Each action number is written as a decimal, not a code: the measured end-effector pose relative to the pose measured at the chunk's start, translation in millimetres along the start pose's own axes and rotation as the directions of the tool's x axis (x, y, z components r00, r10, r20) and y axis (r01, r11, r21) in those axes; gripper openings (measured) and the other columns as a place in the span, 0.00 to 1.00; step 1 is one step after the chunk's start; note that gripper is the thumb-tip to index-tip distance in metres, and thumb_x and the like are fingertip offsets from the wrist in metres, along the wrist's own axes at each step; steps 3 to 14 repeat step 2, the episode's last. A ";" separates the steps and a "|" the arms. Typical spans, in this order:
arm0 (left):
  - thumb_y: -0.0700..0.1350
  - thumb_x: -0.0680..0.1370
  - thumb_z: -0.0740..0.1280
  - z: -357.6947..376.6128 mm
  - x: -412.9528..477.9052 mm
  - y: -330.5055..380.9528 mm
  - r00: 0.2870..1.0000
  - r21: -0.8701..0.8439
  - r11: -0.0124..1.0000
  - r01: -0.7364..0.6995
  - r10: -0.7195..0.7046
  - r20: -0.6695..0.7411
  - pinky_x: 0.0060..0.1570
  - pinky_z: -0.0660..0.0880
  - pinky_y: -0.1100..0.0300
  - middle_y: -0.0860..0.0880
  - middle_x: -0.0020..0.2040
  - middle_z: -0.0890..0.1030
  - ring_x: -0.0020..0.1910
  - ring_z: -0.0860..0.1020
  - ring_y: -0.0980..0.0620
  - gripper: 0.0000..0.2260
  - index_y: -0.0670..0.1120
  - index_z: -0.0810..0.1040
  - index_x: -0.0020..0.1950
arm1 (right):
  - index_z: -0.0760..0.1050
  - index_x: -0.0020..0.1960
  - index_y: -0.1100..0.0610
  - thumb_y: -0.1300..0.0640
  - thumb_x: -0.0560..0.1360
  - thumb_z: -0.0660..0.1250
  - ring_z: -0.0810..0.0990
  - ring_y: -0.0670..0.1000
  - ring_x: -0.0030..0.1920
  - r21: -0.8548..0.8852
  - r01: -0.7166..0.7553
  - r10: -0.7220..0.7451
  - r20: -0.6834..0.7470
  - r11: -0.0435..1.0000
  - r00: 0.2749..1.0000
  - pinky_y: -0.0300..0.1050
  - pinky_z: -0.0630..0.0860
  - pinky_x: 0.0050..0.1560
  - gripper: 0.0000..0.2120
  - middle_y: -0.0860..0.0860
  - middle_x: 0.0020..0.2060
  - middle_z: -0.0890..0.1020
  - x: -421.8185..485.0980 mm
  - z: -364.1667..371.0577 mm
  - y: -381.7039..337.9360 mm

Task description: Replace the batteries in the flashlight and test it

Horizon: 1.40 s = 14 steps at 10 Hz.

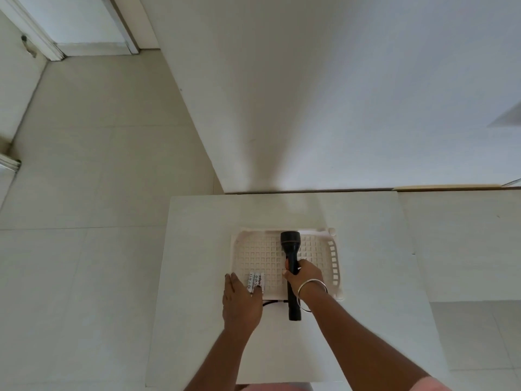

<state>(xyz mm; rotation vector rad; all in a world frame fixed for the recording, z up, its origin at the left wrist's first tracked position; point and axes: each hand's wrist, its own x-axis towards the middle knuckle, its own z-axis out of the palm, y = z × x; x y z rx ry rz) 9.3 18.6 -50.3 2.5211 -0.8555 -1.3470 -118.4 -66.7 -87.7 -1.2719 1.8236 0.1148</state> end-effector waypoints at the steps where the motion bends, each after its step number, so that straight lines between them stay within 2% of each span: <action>1: 0.54 0.81 0.59 -4.7 -5.7 2.8 1.000 0.038 0.999 0.013 -0.013 -0.007 0.76 0.53 0.48 0.44 0.81 0.46 0.79 0.51 0.43 0.35 0.42 0.43 0.79 | 0.75 0.55 0.58 0.50 0.73 0.70 0.77 0.51 0.42 -0.007 -0.022 0.022 0.019 1.000 1.000 0.45 0.77 0.45 0.15 0.52 0.44 0.80 0.0 0.4 -7.4; 2: 0.56 0.81 0.58 -15.3 -15.4 12.4 0.996 0.109 0.994 -0.031 0.041 -0.085 0.76 0.52 0.46 0.43 0.80 0.45 0.79 0.49 0.42 0.36 0.41 0.42 0.79 | 0.70 0.61 0.59 0.50 0.73 0.70 0.76 0.52 0.44 0.064 -0.039 0.040 -0.008 0.997 0.999 0.45 0.75 0.45 0.21 0.54 0.48 0.78 -9.9 -6.3 -9.4; 14: 0.56 0.81 0.58 -15.3 -15.4 12.4 0.996 0.109 0.994 -0.031 0.041 -0.085 0.76 0.52 0.46 0.43 0.80 0.45 0.79 0.49 0.42 0.36 0.41 0.42 0.79 | 0.70 0.61 0.59 0.50 0.73 0.70 0.76 0.52 0.44 0.064 -0.039 0.040 -0.008 0.997 0.999 0.45 0.75 0.45 0.21 0.54 0.48 0.78 -9.9 -6.3 -9.4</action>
